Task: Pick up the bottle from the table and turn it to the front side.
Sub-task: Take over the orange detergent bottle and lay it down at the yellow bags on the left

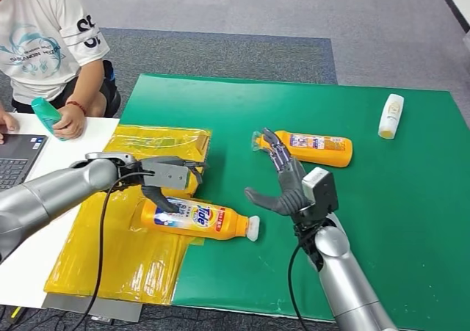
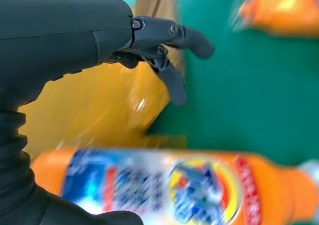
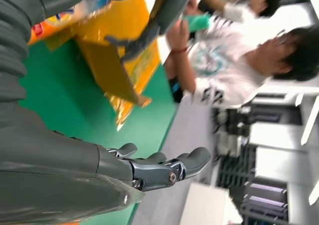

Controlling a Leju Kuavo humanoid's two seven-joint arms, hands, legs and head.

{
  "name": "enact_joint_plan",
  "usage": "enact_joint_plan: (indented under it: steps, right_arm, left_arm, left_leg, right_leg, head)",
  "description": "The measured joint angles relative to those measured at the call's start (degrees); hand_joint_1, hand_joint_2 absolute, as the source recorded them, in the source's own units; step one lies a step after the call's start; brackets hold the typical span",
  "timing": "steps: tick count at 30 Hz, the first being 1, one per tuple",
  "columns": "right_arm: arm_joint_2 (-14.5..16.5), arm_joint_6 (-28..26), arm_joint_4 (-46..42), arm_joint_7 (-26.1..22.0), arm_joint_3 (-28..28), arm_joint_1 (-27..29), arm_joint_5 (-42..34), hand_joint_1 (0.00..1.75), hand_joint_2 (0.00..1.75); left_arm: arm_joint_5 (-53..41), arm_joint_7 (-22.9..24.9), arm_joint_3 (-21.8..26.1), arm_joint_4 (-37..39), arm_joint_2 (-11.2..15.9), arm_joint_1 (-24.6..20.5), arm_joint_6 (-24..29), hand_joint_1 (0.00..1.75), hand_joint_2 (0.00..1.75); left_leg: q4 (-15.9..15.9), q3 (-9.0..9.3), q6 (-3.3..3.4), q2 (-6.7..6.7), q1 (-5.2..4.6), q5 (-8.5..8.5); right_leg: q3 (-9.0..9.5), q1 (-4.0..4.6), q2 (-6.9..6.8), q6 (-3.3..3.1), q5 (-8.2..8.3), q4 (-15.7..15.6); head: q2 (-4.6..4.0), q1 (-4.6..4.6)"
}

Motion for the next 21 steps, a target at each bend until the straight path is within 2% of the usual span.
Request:
enact_joint_plan:
  steps: [3,6,11,16,20,21]
  right_arm:
    - [-1.39,6.81,-2.74,-2.34,-0.84,2.70,-3.99,0.00,1.75]
    - [-2.64,11.05,-5.82,-3.84,-2.48,5.85,-5.37,0.00,1.75]
    - [-3.85,13.77,-11.48,-4.88,-5.46,10.43,-4.78,0.00,1.75]
    - [-4.14,14.35,-16.74,-5.34,-7.16,14.36,-2.59,0.00,1.75]
    - [-4.22,13.36,-21.40,-5.58,-8.34,17.49,-1.08,0.00,1.75]
    - [-4.22,12.86,-22.50,-5.76,-8.70,18.24,-0.85,0.00,1.31]
  left_arm:
    - [-10.09,-4.66,8.76,-6.78,0.03,8.17,8.35,0.00,1.75]
    - [-17.54,-7.87,18.93,-15.48,-0.19,18.53,12.25,0.00,1.75]
    - [-22.01,-11.77,33.71,-27.19,-1.33,33.11,13.44,0.00,1.75]
    - [-21.71,-16.01,44.86,-34.85,-3.71,44.99,12.85,0.00,1.75]
    - [-22.94,-16.90,53.50,-40.43,-6.60,53.81,13.77,0.00,1.75]
    - [-23.35,-17.06,55.49,-41.67,-7.38,55.76,14.40,0.00,1.75]
  left_leg:
    - [0.00,0.00,0.05,0.00,-0.04,-0.09]
    - [0.00,0.00,0.07,0.04,-0.06,-0.22]
    - [0.00,-0.01,0.05,0.07,-0.06,-0.29]
    - [-0.02,-0.01,0.00,0.07,-0.05,-0.35]
    - [-0.02,0.03,0.05,0.07,-0.05,-0.48]
    - [-0.02,0.04,0.05,0.07,-0.05,-0.50]
  right_leg:
    - [0.00,-0.04,0.01,0.03,-0.07,-0.01]
    - [-0.01,-0.07,0.05,0.06,-0.15,-0.02]
    - [-0.04,-0.07,0.08,0.06,-0.27,-0.04]
    - [-0.05,-0.06,0.08,0.04,-0.34,-0.03]
    - [0.00,-0.05,0.07,0.04,-0.44,-0.04]
    - [0.00,-0.05,0.07,0.04,-0.45,-0.04]
  head:
    - [0.01,0.00]
    - [0.01,0.01]
    - [0.00,0.00]
    - [0.00,0.01]
    - [0.01,0.01]
    - [0.01,0.01]
